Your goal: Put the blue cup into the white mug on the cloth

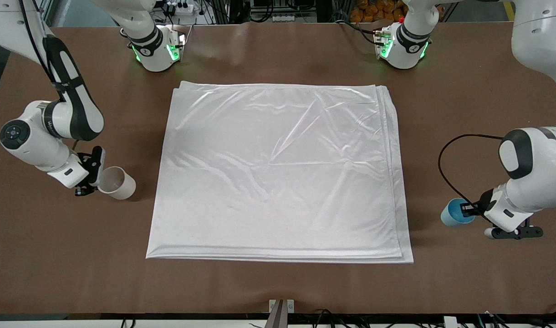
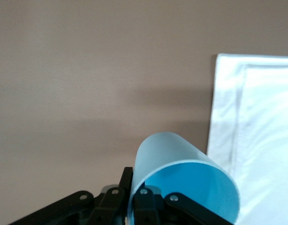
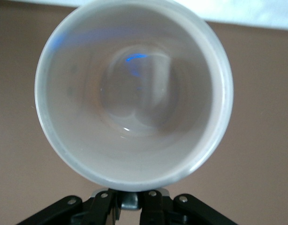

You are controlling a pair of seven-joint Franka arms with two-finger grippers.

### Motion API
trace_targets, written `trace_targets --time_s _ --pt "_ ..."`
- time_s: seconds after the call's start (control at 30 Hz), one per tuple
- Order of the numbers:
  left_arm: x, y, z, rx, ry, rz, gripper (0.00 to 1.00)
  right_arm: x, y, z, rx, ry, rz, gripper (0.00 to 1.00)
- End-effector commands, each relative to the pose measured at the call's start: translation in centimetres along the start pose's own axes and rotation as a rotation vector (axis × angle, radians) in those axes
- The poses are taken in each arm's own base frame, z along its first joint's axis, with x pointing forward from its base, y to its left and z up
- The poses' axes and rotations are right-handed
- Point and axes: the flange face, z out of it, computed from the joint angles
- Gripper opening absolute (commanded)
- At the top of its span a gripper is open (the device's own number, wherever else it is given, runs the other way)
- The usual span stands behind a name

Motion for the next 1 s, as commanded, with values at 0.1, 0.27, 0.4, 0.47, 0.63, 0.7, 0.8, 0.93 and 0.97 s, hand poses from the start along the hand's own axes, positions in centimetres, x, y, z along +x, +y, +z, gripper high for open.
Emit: trace_targets --time_s 0.1,0.27,0.4,0.47,0.63,0.7,0.8,0.93,0.97 --pt "-0.8 4.5 -1.7 -0.045 -0.005 -0.055 0.00 5.3 3.5 -6.4 0.046 0.017 -0.044 0.00" --pt "-1.3 9.3 -1.7 -0.050 -0.011 -0.080 0.00 11.0 4.5 -7.8 0.071 0.016 -0.020 0.00" --pt "-2.0 13.4 -1.5 -0.048 -0.021 -0.097 0.00 16.0 5.1 -9.0 0.048 0.017 -0.005 0.00" --pt "-2.4 15.2 -1.5 -0.049 -0.022 -0.111 0.00 18.2 5.3 -9.4 0.038 0.020 0.001 0.00" --pt "-3.5 19.1 -1.4 -0.049 -0.030 -0.140 0.00 23.9 6.0 -9.4 0.026 0.032 0.039 0.00" --pt "-3.8 20.2 -1.2 -0.049 -0.033 -0.148 0.00 26.0 6.2 -9.0 0.027 0.036 0.044 0.00" --pt "-4.2 21.5 -1.2 -0.049 -0.035 -0.159 0.00 28.9 6.6 -8.0 0.033 0.044 0.056 0.00" --pt "-4.8 23.2 -1.3 -0.049 -0.036 -0.177 0.00 32.7 6.5 -6.2 0.051 0.050 0.049 0.00" --pt "-5.0 23.7 -1.3 -0.049 -0.036 -0.182 0.00 33.5 6.4 -5.9 0.054 0.051 0.046 0.00"
